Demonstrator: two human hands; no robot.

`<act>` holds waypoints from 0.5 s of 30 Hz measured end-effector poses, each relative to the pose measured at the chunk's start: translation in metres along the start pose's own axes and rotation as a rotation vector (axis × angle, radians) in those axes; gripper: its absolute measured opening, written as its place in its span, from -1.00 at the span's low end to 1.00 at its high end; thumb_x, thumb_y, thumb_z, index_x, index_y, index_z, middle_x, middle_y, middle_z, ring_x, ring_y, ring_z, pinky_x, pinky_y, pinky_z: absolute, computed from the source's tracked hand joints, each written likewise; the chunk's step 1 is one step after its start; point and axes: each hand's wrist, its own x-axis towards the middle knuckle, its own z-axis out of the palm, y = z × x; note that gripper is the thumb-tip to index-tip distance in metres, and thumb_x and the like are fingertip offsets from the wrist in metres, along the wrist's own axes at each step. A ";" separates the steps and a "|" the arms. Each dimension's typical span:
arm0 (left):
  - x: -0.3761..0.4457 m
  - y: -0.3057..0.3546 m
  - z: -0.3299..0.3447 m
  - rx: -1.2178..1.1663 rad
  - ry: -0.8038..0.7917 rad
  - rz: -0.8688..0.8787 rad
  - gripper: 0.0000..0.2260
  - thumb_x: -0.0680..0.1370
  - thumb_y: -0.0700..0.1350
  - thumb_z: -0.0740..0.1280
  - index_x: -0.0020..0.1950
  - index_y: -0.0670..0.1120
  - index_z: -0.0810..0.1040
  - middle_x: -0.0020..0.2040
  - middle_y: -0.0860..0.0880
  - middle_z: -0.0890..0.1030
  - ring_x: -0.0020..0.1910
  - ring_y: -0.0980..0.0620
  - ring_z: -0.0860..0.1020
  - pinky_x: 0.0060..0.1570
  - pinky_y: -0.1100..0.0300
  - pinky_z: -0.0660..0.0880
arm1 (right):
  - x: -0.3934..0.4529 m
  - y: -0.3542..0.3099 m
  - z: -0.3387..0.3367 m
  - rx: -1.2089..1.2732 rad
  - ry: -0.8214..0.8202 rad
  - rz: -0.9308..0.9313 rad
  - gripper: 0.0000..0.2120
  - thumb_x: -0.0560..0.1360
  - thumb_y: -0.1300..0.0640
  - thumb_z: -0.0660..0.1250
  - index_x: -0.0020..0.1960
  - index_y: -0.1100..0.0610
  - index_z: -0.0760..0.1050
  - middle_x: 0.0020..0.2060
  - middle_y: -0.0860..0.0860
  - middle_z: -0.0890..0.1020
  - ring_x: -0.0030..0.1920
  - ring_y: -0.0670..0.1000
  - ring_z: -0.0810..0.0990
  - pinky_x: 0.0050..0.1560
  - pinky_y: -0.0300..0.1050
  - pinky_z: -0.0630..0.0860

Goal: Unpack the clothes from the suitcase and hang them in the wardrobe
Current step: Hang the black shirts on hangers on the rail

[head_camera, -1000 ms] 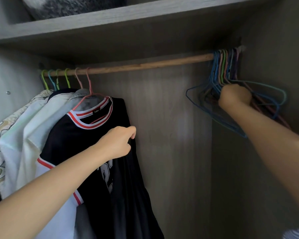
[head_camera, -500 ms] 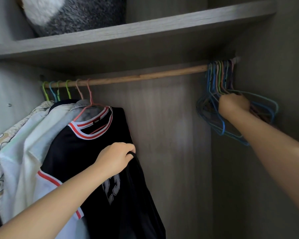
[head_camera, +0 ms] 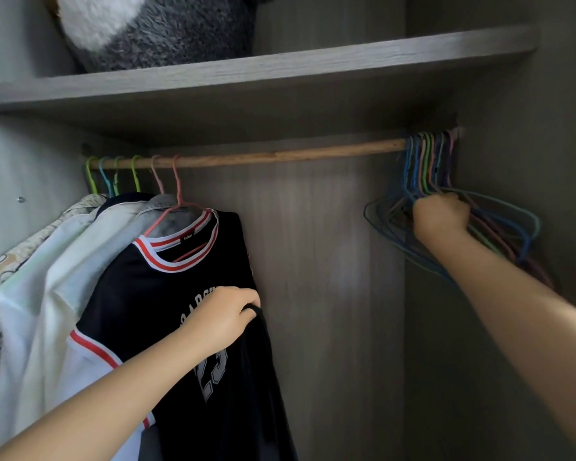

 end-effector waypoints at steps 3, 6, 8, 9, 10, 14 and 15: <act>-0.002 -0.003 -0.002 -0.032 0.016 -0.009 -0.83 0.58 -0.18 0.20 0.05 -0.13 0.58 0.01 -0.05 0.58 0.00 0.04 0.53 0.06 0.20 0.45 | -0.003 -0.002 0.010 -0.132 0.028 -0.031 -0.68 0.55 0.28 0.12 0.28 0.24 0.41 0.25 0.20 0.41 0.25 0.17 0.40 0.15 -0.04 0.44; -0.005 -0.010 -0.002 -0.048 0.011 -0.028 -0.84 0.57 -0.17 0.21 0.03 -0.09 0.58 -0.02 -0.05 0.59 -0.03 0.02 0.56 0.06 0.09 0.49 | -0.003 -0.003 0.011 -0.125 0.018 -0.065 -0.67 0.55 0.34 0.10 0.26 0.23 0.43 0.23 0.16 0.47 0.23 0.13 0.47 0.10 -0.08 0.47; -0.007 -0.014 -0.002 -0.062 0.012 -0.048 -0.85 0.57 -0.17 0.22 0.01 -0.08 0.59 -0.07 -0.08 0.62 -0.07 -0.01 0.57 0.03 0.08 0.51 | -0.002 -0.006 0.006 -0.013 0.007 -0.056 -0.68 0.54 0.36 0.09 0.23 0.23 0.46 0.21 0.15 0.52 0.21 0.14 0.50 0.09 -0.06 0.47; -0.008 -0.016 -0.002 -0.071 0.006 -0.055 -0.85 0.57 -0.18 0.22 -0.01 -0.08 0.59 -0.09 -0.11 0.63 -0.08 -0.02 0.58 0.01 0.11 0.51 | -0.001 -0.007 0.004 0.062 0.014 -0.044 -0.69 0.54 0.37 0.08 0.22 0.27 0.46 0.20 0.18 0.53 0.21 0.17 0.51 0.10 -0.01 0.48; -0.008 -0.017 -0.003 -0.083 0.003 -0.064 -0.85 0.57 -0.19 0.21 -0.03 -0.07 0.58 -0.10 -0.12 0.63 -0.10 -0.05 0.59 -0.02 0.14 0.52 | 0.000 -0.009 0.001 0.140 0.040 -0.028 -0.70 0.54 0.37 0.08 0.22 0.31 0.44 0.19 0.23 0.53 0.20 0.22 0.51 0.10 0.03 0.47; -0.009 -0.021 -0.007 -0.157 0.061 -0.110 -0.73 0.56 -0.23 0.22 -0.27 0.08 0.45 -0.29 -0.02 0.56 -0.35 0.10 0.53 -0.34 0.34 0.44 | 0.005 -0.015 -0.006 0.387 0.164 -0.012 -0.75 0.52 0.36 0.10 0.18 0.42 0.36 0.11 0.37 0.53 0.13 0.34 0.52 0.05 0.11 0.47; -0.009 -0.022 -0.008 -0.197 0.075 -0.128 -0.72 0.56 -0.24 0.21 -0.28 0.07 0.44 -0.35 0.02 0.51 -0.45 0.20 0.48 -0.45 0.43 0.37 | 0.005 -0.017 -0.005 0.458 0.176 -0.021 -0.76 0.53 0.33 0.12 0.16 0.42 0.37 0.09 0.39 0.52 0.12 0.36 0.51 0.03 0.11 0.47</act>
